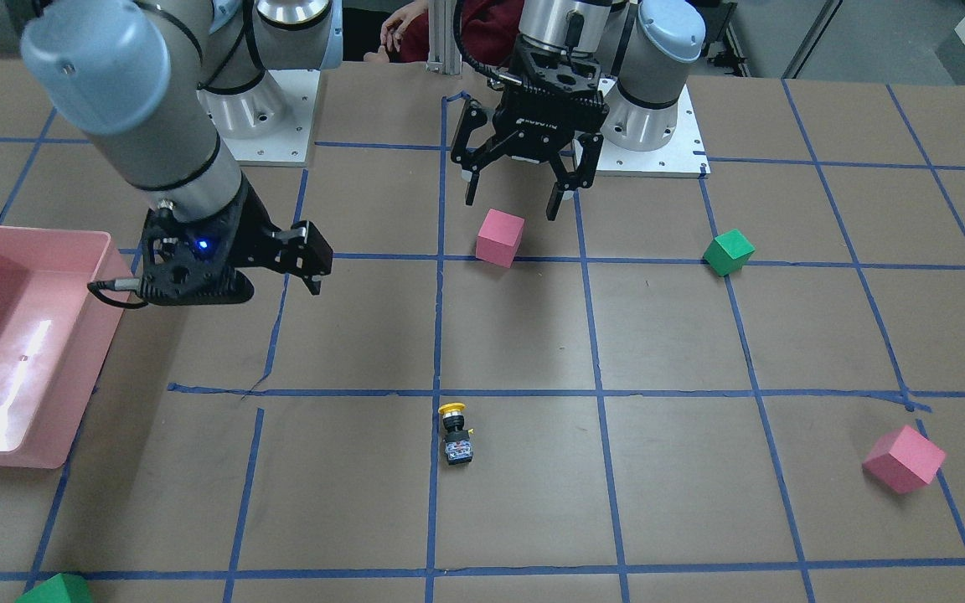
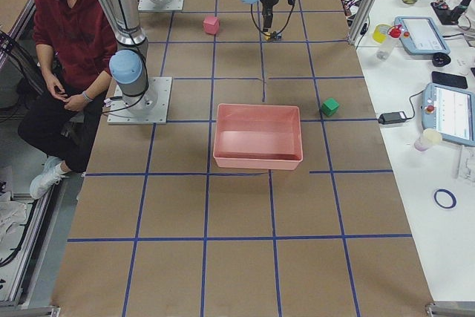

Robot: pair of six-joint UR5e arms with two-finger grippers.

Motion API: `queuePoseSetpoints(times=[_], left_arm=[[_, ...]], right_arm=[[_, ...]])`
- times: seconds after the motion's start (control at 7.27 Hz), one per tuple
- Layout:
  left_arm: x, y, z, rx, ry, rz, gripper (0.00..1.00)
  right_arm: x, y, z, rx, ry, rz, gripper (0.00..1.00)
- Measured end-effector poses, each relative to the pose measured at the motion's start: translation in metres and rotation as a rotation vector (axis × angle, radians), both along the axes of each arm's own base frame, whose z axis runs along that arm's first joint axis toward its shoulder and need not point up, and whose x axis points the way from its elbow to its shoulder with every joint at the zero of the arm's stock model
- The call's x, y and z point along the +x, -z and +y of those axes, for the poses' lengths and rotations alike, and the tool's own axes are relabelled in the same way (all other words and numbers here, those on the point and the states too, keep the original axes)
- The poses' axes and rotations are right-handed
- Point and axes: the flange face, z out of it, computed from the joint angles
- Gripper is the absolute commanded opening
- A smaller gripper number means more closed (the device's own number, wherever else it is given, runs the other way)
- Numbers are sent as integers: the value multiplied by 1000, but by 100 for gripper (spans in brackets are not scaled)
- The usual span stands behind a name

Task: Align button upright
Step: 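Raise the right gripper away while the left gripper reaches over the button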

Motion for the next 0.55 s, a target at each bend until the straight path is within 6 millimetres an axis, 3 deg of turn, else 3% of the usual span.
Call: queuePoseSetpoints(times=[0.28, 0.55], left_arm=[[-25, 39, 14, -90, 3, -35, 100], [-28, 76, 9, -116, 39, -66, 100]], right_arm=[[-15, -17, 18, 9, -35, 43, 100], [-35, -23, 16, 1, -76, 116, 100]])
